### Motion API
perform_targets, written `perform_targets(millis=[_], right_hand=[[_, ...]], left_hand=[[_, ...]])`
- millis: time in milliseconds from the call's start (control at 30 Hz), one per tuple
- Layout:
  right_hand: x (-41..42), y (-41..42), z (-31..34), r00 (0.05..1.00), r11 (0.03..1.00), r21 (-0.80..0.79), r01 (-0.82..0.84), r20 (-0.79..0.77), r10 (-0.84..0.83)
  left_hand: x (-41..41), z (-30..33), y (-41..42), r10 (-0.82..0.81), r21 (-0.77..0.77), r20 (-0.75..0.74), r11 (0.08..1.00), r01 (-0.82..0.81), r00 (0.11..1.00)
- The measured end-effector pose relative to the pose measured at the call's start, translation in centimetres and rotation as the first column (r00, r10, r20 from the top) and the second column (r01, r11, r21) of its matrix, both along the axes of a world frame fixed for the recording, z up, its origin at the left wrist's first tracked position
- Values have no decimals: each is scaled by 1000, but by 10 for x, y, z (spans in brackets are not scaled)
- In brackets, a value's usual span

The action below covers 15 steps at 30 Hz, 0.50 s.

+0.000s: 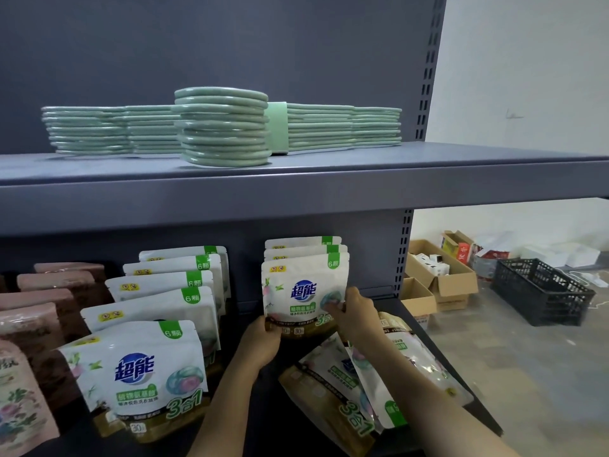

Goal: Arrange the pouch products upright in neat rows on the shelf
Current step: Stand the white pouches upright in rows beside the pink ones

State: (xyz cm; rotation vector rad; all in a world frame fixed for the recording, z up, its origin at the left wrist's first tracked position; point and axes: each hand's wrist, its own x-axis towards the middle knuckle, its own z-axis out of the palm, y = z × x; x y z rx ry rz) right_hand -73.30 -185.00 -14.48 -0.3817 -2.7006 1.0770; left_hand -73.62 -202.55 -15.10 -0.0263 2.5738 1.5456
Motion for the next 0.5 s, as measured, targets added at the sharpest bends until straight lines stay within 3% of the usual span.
perform_targets(millis=[200,500], right_hand=[[-5,3,-4,999,955,296,-15,33,6],[4,7,-7,1000,963,269,-7,15,4]], left_hand=[[-2,-8,2,-49,23,12,999,48,999],[0,-11,9,-67,-5,16,998,68,998]])
